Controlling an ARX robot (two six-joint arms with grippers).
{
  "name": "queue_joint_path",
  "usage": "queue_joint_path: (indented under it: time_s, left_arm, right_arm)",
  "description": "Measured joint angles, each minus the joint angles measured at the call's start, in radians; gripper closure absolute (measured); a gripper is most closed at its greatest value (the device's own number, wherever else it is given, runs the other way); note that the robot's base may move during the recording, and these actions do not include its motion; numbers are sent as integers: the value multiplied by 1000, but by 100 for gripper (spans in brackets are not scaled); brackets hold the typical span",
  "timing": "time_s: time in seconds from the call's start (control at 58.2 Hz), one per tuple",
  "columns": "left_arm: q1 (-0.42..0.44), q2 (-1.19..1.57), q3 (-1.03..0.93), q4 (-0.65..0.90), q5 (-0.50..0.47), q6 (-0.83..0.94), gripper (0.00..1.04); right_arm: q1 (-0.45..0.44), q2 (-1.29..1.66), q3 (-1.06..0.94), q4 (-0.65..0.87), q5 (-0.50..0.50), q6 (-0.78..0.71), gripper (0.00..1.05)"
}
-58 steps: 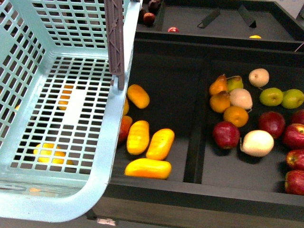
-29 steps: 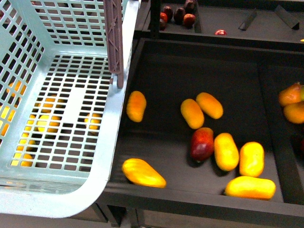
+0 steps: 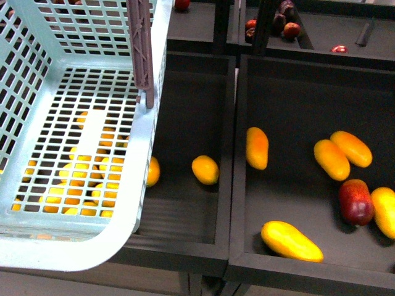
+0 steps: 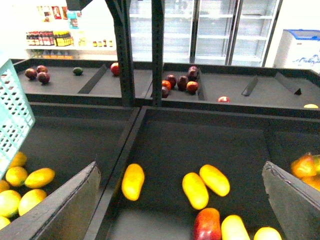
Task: Pick mango and avocado into basket
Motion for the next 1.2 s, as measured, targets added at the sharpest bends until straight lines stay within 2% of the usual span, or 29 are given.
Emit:
queue_joint_path:
  time_s: [0.103, 0.189, 0.258, 0.275, 0.327, 0.413, 0.602, 0.773, 1.203]
  left_arm:
    - [-1, 1, 2, -7, -17, 14, 99]
    - [-11, 60, 140, -306, -8, 157, 99]
    - [-13, 156, 269, -481, 41, 430, 99]
    - [-13, 201, 311, -500, 66, 522, 99]
    - [-16, 294, 389, -502, 110, 632, 99]
    - [-21, 409, 501, -502, 174, 711, 99]
    - [-49, 578, 745, -548, 324, 736, 99]
    - [-136, 657, 893, -579, 418, 723, 99]
    - [-233, 711, 937, -561, 436, 642, 99]
  right_arm:
    - [0, -1, 0, 0, 2, 0, 8]
    - [0, -1, 0, 0, 5, 0, 8]
    - [0, -1, 0, 0, 2, 0, 8]
    - [0, -1, 0, 0, 3, 0, 8]
    - [0, -1, 0, 0, 6, 0, 8]
    - [0, -1, 0, 0, 6, 0, 8]
    - [0, -1, 0, 0, 5, 0, 8]
    - [0, -1, 0, 0, 5, 0, 8]
    - [0, -1, 0, 0, 5, 0, 8]
